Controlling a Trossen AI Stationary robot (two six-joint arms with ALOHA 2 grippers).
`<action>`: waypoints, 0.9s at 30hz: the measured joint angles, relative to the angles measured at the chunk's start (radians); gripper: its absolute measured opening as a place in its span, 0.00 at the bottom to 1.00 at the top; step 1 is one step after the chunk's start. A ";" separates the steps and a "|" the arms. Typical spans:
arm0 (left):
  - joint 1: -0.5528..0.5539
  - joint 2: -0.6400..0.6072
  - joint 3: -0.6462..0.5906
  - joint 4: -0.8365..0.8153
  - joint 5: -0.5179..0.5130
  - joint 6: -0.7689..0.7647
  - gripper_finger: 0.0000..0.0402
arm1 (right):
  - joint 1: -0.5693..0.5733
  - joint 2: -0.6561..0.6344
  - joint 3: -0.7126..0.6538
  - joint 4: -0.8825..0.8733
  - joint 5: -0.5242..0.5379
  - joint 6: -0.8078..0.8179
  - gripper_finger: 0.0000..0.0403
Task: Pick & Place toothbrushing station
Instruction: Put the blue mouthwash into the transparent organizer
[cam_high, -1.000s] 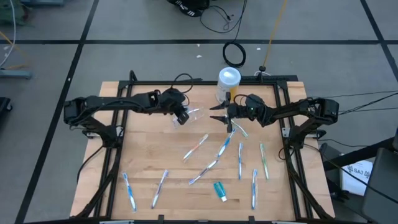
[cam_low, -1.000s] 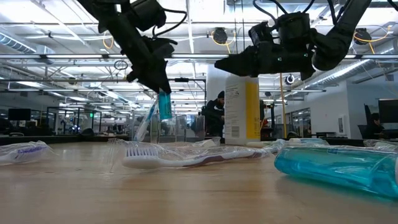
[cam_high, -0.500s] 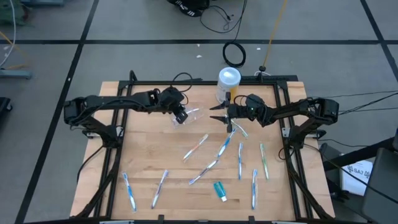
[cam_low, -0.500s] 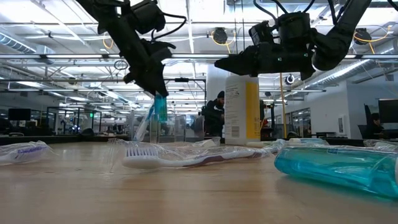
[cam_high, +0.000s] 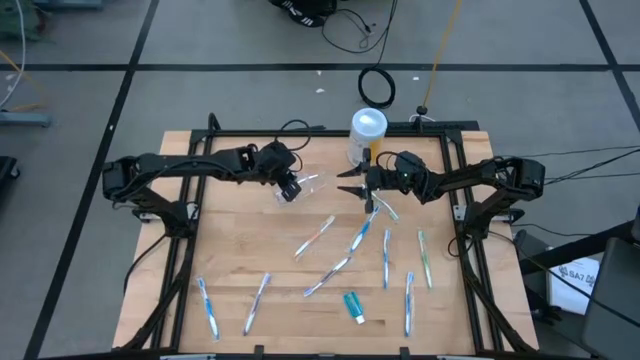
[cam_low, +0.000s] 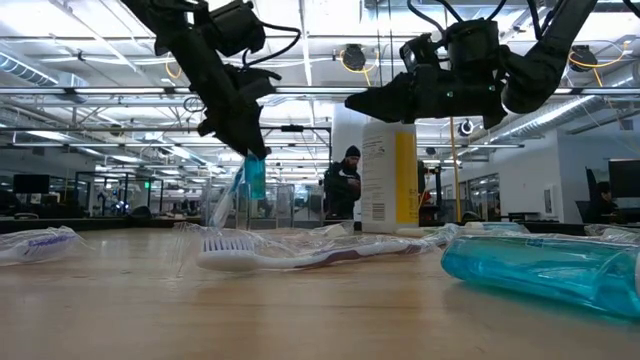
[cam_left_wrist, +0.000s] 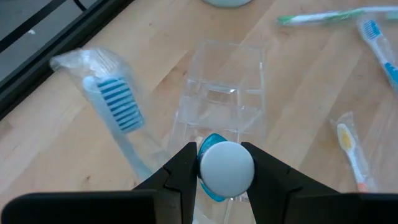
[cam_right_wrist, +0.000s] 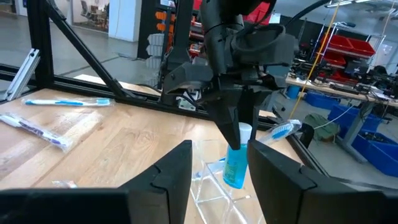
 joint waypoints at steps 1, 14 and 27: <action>0.000 0.000 -0.006 -0.001 0.000 0.000 0.28 | 0.000 0.000 0.000 0.000 0.000 0.006 0.36; 0.001 0.000 -0.046 0.005 0.002 -0.011 0.28 | 0.000 0.000 0.000 -0.001 0.000 0.010 0.36; 0.000 0.112 -0.044 0.038 0.029 -0.038 0.28 | 0.000 0.000 0.000 -0.001 0.000 0.069 0.36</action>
